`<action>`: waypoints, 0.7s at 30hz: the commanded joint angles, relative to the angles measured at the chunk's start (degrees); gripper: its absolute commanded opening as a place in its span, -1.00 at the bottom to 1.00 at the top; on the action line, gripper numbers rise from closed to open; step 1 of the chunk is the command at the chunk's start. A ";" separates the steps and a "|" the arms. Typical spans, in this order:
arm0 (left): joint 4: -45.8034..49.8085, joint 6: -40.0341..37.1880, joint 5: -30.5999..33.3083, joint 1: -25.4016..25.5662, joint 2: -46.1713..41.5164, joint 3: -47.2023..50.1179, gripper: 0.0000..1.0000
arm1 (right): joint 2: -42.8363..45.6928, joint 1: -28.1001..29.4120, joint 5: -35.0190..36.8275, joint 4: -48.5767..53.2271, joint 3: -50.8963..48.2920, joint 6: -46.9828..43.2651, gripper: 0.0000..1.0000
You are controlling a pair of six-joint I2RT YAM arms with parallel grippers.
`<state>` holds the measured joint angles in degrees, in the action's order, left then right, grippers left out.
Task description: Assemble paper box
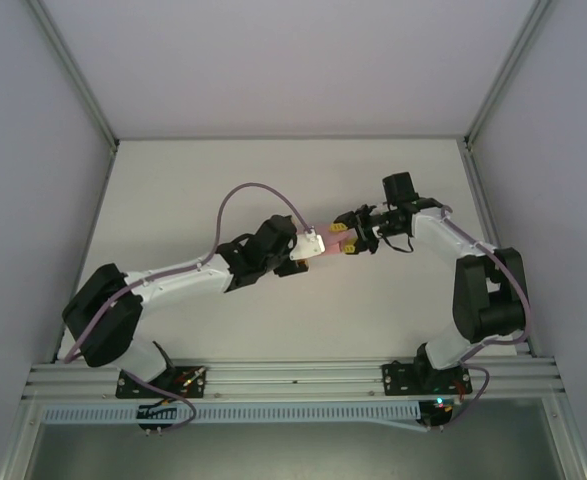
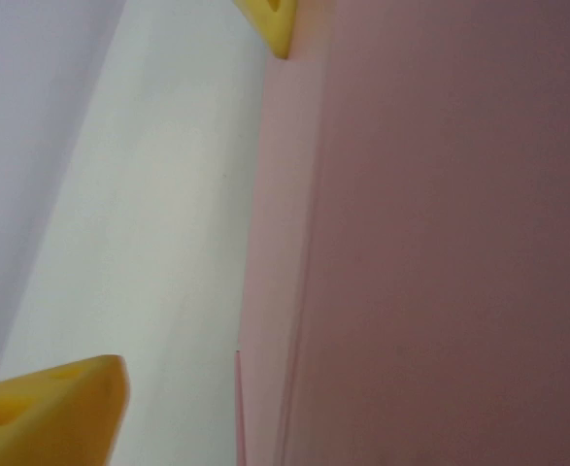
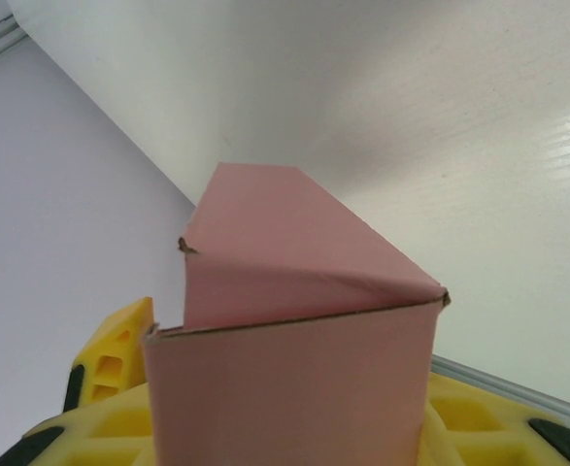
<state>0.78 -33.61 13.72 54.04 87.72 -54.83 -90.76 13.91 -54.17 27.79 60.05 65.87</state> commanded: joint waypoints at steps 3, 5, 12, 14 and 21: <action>-4.44 -2.15 3.78 -0.21 -1.27 1.38 0.37 | 3.51 2.51 -6.89 0.84 -1.12 1.75 -0.40; -5.31 -2.42 4.01 -0.34 -2.01 1.41 0.21 | 3.14 2.47 -8.44 -0.22 -1.68 2.00 -0.39; -6.19 -3.91 3.89 -0.31 -2.58 0.50 -0.12 | 1.47 2.24 -10.22 0.82 -0.61 0.25 -0.42; -6.36 -4.32 4.40 -0.41 -2.21 0.06 -0.18 | 1.20 2.09 -10.21 1.67 -0.38 -0.30 -0.21; -3.17 -5.10 4.29 -0.56 -1.93 -1.73 -0.28 | 0.71 -0.29 -6.81 7.59 1.04 -7.22 0.21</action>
<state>-0.23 -39.22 14.59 54.43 85.76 -53.58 -89.82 13.58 -56.90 27.22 59.96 64.97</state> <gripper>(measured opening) 0.428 0.582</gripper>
